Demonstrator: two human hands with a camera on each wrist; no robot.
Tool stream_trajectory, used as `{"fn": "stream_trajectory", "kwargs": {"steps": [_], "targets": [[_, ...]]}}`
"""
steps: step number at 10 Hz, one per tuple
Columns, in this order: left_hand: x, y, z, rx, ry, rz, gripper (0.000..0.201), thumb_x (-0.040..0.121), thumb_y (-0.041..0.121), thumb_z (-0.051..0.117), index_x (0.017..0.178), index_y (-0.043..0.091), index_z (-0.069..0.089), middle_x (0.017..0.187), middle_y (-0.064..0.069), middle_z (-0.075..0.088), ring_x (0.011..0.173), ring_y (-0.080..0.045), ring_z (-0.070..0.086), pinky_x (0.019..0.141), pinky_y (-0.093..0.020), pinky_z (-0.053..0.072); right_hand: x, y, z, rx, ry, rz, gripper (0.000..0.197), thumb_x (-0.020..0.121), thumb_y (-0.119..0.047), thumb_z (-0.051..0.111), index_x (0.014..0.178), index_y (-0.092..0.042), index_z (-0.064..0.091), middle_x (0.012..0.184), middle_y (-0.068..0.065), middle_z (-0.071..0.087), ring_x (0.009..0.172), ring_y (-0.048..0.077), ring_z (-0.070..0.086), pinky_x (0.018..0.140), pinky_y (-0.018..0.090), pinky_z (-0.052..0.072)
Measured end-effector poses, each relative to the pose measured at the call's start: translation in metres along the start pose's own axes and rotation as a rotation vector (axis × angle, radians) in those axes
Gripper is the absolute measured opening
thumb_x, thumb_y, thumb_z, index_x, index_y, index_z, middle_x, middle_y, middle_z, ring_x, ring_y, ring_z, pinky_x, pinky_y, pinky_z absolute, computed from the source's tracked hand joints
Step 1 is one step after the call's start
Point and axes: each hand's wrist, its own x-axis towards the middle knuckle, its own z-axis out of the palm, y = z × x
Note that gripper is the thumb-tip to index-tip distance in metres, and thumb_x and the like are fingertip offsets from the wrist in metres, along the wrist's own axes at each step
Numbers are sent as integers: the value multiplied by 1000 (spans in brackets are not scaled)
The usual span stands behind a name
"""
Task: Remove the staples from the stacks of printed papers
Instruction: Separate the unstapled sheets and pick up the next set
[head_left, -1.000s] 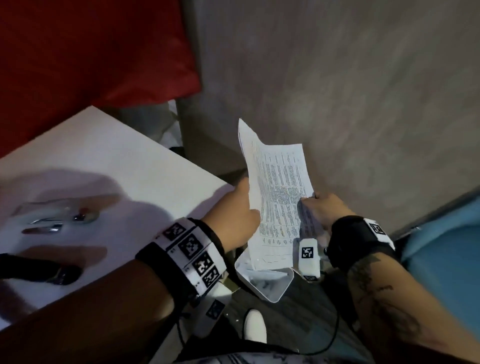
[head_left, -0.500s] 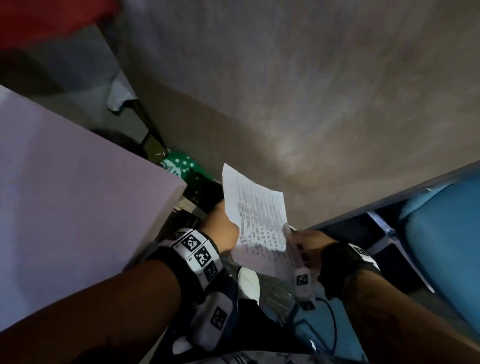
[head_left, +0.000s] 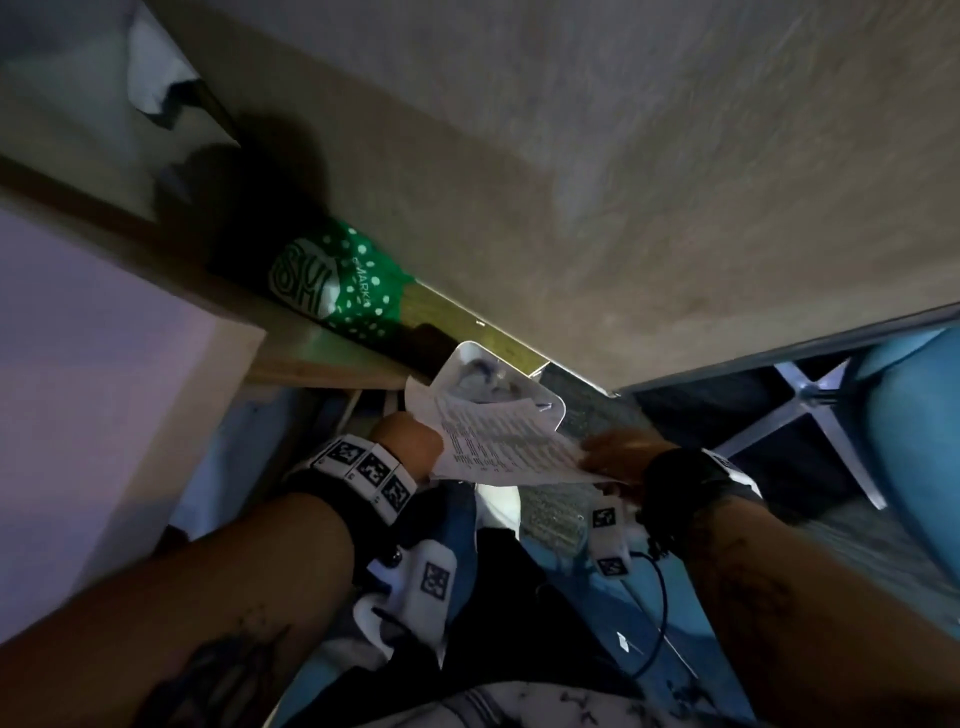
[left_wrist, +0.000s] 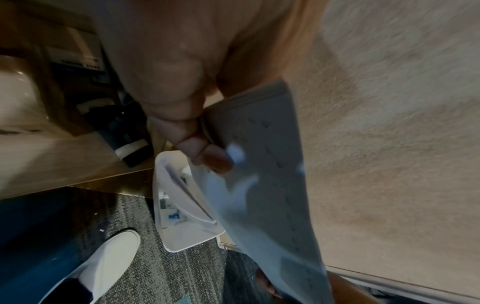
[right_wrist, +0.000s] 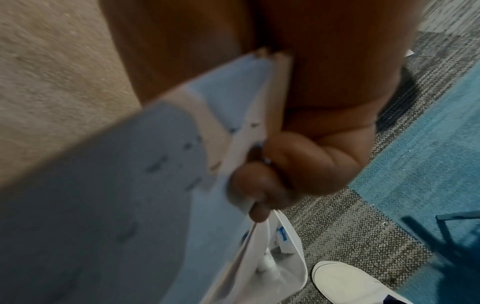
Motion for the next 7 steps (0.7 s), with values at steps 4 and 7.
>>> {"fn": "stream_trajectory", "kwargs": {"steps": [4,7], "targets": [[49,2,32,-945,-94,-157,44,94,-11,41,137,-2,42,138,-25,50,124,-37,53,81,-36,54,58,-8,-19,0,87,35,30,94,-10,57,122,1,63,97,19,67,55,20,53,42,22,43],[56,11,33,-1031,-51,-77,29,92,-13,45,117,-1,53,107,-19,58,86,-25,58,69,-34,49,76,-3,-14,228,189,124,19,95,-11,53,88,-3,68,62,9,56,41,17,49,38,14,39]]}}
